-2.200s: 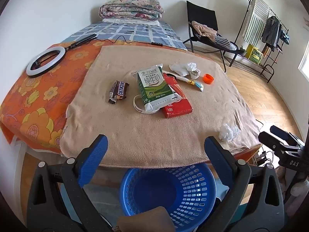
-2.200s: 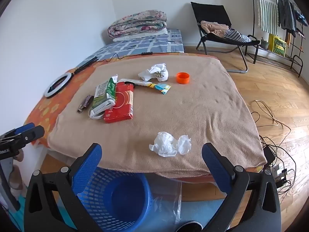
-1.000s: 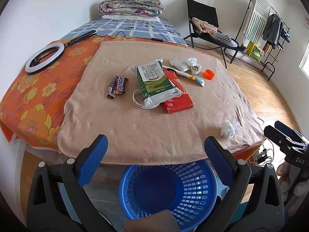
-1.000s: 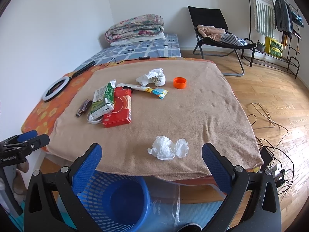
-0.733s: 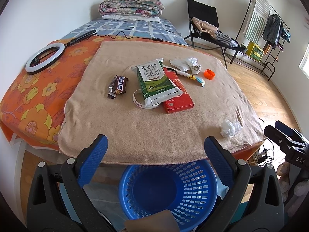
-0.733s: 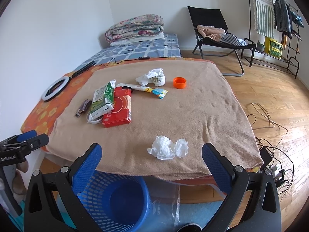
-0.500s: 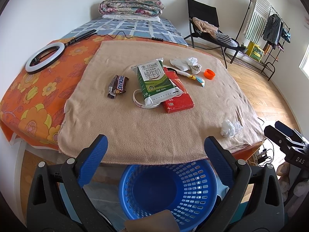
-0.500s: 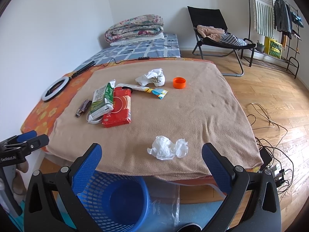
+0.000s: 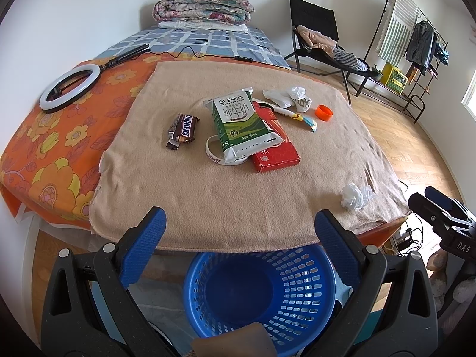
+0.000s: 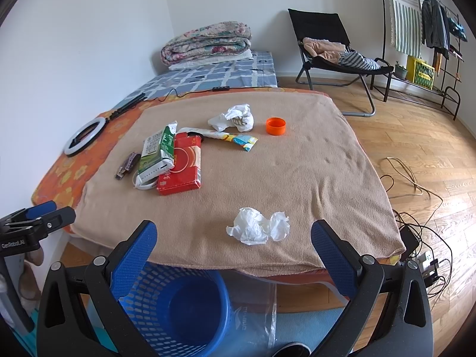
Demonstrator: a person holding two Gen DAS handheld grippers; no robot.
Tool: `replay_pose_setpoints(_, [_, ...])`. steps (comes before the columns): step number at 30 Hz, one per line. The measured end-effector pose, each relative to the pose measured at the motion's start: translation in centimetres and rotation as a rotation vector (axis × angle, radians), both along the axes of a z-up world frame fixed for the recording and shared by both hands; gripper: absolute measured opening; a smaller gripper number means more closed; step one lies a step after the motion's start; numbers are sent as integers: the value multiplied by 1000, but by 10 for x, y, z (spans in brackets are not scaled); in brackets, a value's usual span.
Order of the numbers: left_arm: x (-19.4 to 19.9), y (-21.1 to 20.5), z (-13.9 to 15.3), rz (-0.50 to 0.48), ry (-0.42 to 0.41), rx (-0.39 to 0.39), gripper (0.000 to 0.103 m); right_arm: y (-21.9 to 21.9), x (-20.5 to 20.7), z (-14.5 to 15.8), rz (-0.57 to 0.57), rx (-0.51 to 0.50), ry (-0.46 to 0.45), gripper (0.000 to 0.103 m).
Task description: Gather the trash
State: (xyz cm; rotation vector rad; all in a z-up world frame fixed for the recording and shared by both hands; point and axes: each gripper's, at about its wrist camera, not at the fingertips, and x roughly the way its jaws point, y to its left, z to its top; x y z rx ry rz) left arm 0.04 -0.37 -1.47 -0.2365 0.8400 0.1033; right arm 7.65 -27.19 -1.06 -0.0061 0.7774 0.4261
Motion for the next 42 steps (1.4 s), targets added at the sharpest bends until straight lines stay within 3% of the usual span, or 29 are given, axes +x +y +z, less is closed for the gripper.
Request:
replay_pose_setpoints(30, [-6, 9, -5, 25, -4, 6, 102, 6, -1, -7, -6, -24, -4, 102])
replay_pose_setpoints(38, [-5, 25, -2, 60, 7, 3, 102, 11, -3, 1, 55, 10, -36, 102])
replay_pose_setpoints(42, [6, 35, -4, 54, 45, -57, 102, -1, 1, 0, 60, 17, -30, 102])
